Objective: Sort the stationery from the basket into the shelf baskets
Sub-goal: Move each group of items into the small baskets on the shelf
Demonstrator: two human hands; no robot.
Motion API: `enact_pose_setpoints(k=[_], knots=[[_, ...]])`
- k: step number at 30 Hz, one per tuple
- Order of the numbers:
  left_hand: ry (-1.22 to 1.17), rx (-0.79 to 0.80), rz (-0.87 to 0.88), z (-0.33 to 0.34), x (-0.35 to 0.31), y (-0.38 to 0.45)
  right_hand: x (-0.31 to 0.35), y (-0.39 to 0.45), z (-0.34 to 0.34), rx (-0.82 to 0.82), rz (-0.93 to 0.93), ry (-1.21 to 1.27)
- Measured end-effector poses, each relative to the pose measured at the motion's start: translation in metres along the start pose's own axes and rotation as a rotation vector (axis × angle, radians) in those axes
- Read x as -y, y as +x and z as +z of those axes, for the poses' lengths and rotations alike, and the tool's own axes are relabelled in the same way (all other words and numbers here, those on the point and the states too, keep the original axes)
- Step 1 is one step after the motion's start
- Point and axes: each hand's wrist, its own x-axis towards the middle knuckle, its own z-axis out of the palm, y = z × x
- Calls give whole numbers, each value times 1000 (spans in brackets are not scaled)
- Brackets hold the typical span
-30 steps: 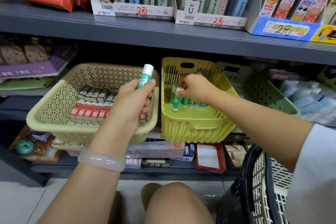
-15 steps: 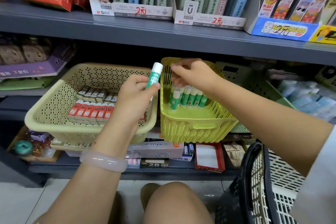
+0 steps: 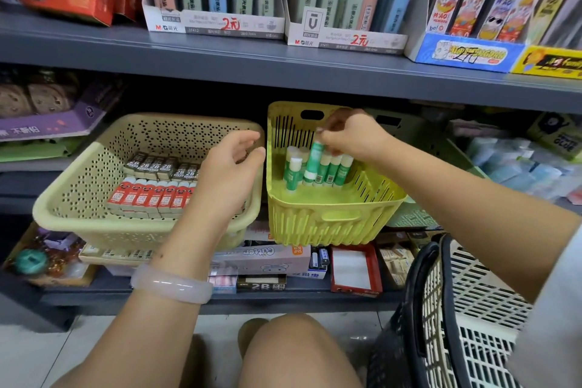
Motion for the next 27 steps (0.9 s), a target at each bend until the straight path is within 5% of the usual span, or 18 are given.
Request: enact_pose_setpoints(k=[3, 7, 18, 27], knots=[[10, 0, 7, 1, 0, 0, -5, 2, 12, 61, -33, -369], [18, -11, 17, 1, -1, 0, -8, 7, 28, 77, -55, -462], [11, -49, 83, 0, 0, 0, -11, 8, 28, 85, -69, -412], [11, 7, 191, 21, -31, -49, -8, -67, -37, 89, -239, -186]])
